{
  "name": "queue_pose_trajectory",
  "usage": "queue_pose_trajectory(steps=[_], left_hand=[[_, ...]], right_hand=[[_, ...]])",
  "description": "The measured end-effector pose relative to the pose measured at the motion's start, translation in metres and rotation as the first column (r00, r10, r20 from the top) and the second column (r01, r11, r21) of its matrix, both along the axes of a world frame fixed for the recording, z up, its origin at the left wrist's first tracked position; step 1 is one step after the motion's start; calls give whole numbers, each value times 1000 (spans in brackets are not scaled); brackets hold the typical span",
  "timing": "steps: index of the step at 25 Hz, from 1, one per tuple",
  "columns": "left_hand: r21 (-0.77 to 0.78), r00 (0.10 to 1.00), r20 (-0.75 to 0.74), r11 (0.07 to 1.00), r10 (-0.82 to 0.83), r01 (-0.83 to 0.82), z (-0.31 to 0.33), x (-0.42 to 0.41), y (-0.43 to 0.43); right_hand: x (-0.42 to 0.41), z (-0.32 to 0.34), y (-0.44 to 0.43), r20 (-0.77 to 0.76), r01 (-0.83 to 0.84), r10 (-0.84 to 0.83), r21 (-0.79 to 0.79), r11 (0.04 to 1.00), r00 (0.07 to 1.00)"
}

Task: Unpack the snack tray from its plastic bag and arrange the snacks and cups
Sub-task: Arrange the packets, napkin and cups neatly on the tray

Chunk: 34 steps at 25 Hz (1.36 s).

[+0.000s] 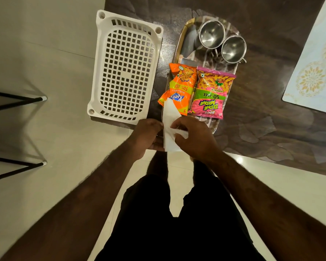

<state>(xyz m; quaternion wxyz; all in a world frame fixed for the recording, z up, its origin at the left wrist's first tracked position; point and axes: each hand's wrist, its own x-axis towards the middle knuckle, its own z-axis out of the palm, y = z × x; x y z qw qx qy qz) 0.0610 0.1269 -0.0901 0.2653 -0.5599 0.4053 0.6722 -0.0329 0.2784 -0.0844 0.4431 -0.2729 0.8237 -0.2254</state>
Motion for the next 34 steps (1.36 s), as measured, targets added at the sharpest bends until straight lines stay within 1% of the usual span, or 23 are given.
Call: queue_pose_trajectory(steps=[2,3,6,8,11,12,14,16,17,19,20,21,23,24,25,27,30,34], left_hand=[[-37,999,29,999,38,-37,0,-4,0],[-22,998,42,999,46,-45,1,-5,0],[108,996,69,992,53,-60,6,-5,2],[120,996,68,991,54,-61,6,-4,4],[145,991,59,981,121,-128,4,2,4],[140,992,43,983,115,-120,4,3,4],[58,1000,-8,998,17,-17,0,6,6],[-10,998,-35,999,-52,52,-1,8,6],[-13,997,-41,998,-61,61,-1,9,5],[-7,993,-81,997,-83,83,1,12,2],[-10,990,-104,995,-98,98,2,15,-1],[-17,986,-126,994,-109,108,4,18,-4],[-29,980,-167,994,-111,108,6,24,-11],[-31,977,-185,994,-110,106,8,26,-16],[-33,974,-198,994,-110,105,9,29,-20],[-26,974,-206,995,-97,93,11,34,-31],[8,982,-188,1000,-2,4,15,41,-49],[-122,987,-158,992,16,-36,16,54,-74]], right_hand=[[4,1,3,-7,-46,46,6,999,999],[6,2,4,1,-51,51,13,999,999],[11,1,3,3,0,0,6,1000,1000],[11,-1,2,-14,14,-14,10,1000,1000],[13,1,-1,-22,-32,33,28,999,999],[13,2,-2,-14,-55,55,24,998,998],[11,2,-1,60,-61,61,8,998,996],[5,5,1,177,104,-107,30,994,978],[0,5,2,162,198,-203,45,979,966],[-10,4,5,1,310,-310,44,950,951],[-15,5,4,-27,333,-332,50,942,943],[-20,6,1,27,329,-332,78,941,943],[-26,5,-8,259,263,-285,116,958,923],[-26,6,-15,344,221,-244,105,970,907],[-24,5,-23,362,192,-208,81,978,909],[-20,3,-38,308,180,-183,37,983,934],[-12,1,-62,264,148,-145,6,989,954],[1,-4,-111,149,-5,13,-55,998,989]])
